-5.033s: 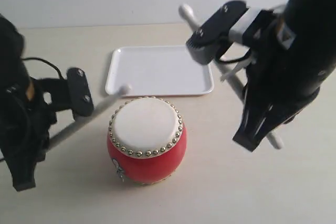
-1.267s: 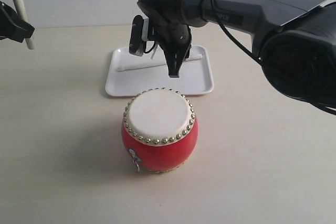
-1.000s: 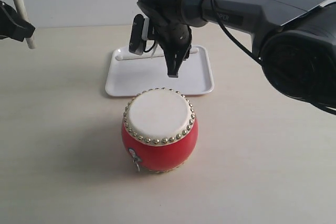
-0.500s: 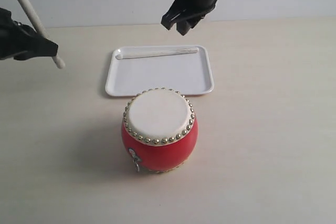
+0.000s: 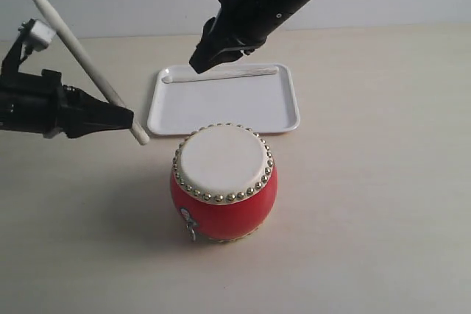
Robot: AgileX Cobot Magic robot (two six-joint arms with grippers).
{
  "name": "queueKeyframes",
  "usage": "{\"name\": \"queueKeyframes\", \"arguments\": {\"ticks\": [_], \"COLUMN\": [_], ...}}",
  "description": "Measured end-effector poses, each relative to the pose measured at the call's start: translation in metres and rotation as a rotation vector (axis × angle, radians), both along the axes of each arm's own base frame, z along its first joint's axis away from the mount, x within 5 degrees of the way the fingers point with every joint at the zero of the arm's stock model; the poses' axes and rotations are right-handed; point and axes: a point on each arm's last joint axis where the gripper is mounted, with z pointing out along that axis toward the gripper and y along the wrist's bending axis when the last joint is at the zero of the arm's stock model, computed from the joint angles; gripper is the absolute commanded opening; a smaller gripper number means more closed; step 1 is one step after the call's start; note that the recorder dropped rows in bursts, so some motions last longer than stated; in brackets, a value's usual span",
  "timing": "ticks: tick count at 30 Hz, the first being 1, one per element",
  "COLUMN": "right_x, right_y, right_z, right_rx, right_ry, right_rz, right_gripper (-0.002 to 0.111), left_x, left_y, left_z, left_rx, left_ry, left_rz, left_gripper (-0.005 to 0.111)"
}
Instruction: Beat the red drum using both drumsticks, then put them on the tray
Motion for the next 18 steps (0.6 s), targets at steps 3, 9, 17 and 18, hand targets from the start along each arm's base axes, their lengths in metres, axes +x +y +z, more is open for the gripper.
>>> {"name": "queueKeyframes", "arguments": {"ticks": [3, 9, 17, 18], "right_x": [-0.005, -0.013, -0.036, -0.038], "right_y": [0.006, 0.015, 0.05, 0.056], "right_z": [0.006, 0.018, 0.007, 0.005], "right_rx": [0.09, 0.22, 0.216, 0.211], "right_ry": [-0.026, -0.118, -0.175, -0.187], "right_rz": [0.098, 0.267, 0.422, 0.428], "right_gripper": [0.03, 0.052, 0.062, 0.062], "left_x": [-0.002, -0.003, -0.002, -0.002], "left_y": [-0.003, -0.004, -0.005, -0.005], "left_z": [-0.008, -0.016, -0.014, -0.014], "left_rx": [-0.031, -0.032, -0.029, -0.029], "left_ry": [-0.031, -0.08, -0.152, -0.156], "left_rz": [-0.091, -0.152, -0.178, -0.181], "left_gripper": [0.0, 0.0, 0.0, 0.0]}}
